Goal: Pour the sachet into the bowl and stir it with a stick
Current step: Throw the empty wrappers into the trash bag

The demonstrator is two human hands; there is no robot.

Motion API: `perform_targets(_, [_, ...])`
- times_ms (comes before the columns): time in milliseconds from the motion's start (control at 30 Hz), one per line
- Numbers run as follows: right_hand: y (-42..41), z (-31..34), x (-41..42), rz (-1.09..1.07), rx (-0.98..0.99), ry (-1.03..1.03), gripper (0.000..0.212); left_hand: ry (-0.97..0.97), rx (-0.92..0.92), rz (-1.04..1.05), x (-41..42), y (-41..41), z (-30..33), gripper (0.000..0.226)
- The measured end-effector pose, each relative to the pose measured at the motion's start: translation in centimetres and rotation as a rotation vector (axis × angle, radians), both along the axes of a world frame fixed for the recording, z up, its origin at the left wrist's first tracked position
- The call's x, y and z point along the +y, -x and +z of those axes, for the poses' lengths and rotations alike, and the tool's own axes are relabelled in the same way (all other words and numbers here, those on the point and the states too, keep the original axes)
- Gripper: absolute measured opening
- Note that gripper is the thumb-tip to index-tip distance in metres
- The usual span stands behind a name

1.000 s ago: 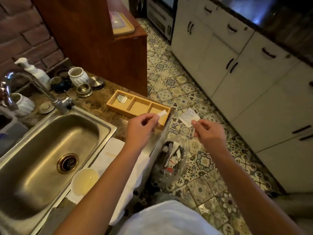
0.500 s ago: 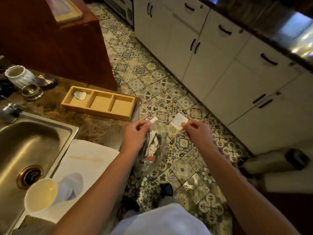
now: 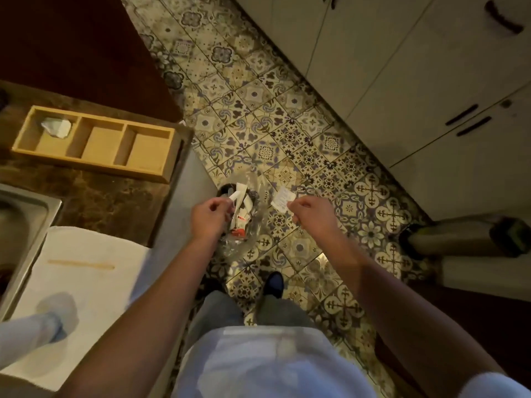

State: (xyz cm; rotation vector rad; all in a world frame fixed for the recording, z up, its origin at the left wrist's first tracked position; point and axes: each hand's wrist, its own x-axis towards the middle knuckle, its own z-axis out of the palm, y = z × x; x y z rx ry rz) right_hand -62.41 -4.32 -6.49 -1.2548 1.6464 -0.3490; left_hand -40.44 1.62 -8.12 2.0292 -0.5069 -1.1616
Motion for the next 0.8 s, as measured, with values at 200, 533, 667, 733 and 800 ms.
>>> perform_targets(200, [-0.9,-8.8,-1.3,-0.046,0.02,-0.129,0.021,-0.126,0.054,0.025,-1.8,-0.5,-8.4,0.014])
perform_targets(533, [-6.0,-23.1,-3.3,-0.074,0.182,-0.194,0.026,-0.276,0.108,0.066,-5.7,-3.1,-21.7,0.007])
perform_targets(667, [-8.0,-27.9,-4.0,0.01,0.234,-0.212,0.028,-0.312,0.072,0.01,-6.0,-3.9,-26.8,0.01])
perform_targets(733, [-8.6,-30.4,-4.2,0.045,0.267,-0.217,0.03,-0.349,0.071,0.011,-6.0,-4.1,-29.2,0.012])
perform_targets(800, [-8.8,-32.3,-4.2,0.057,0.275,-0.228,0.031,-0.384,0.079,0.036,-5.9,-4.1,-31.0,0.014])
